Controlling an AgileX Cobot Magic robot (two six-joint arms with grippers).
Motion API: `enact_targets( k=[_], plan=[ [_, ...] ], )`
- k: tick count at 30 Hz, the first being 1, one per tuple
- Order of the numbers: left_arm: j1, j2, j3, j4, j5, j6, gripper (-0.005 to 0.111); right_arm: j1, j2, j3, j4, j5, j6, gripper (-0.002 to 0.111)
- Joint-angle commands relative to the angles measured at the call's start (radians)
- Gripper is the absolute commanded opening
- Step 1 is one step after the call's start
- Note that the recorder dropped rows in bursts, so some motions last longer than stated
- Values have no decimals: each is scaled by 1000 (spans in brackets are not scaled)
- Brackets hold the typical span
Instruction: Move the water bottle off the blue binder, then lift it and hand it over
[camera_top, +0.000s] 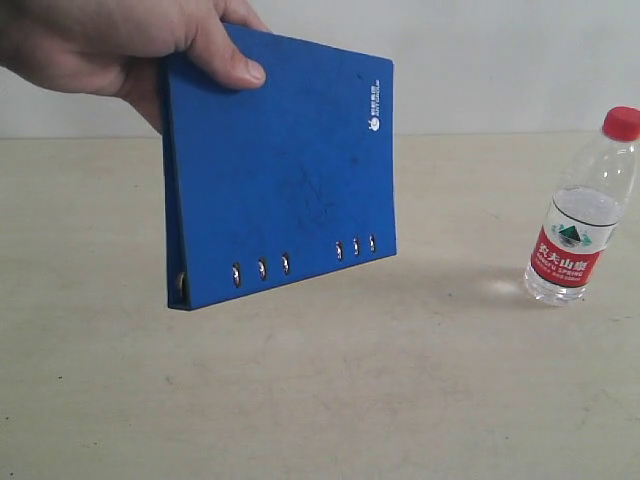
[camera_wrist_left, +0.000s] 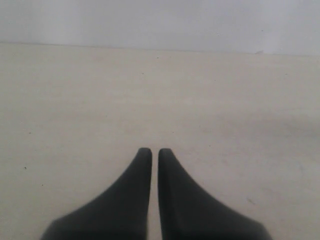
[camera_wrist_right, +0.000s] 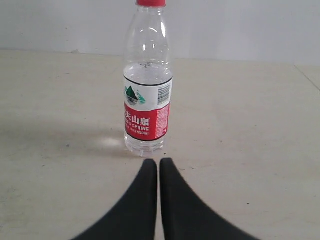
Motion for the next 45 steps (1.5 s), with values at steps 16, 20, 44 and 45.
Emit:
enact_targets(
  k=[16,20,44,45],
  plan=[
    [3,-3,3,3,-11,6,5,11,-3,-1,13,3,134,0],
    [3,-3,3,3,-11,6,5,11,-3,-1,13,4,136,0],
    [3,-3,3,3,-11,6,5,11,-3,-1,13,4,136,0],
    [3,-3,3,3,-11,6,5,11,-3,-1,13,4,136,0]
  ],
)
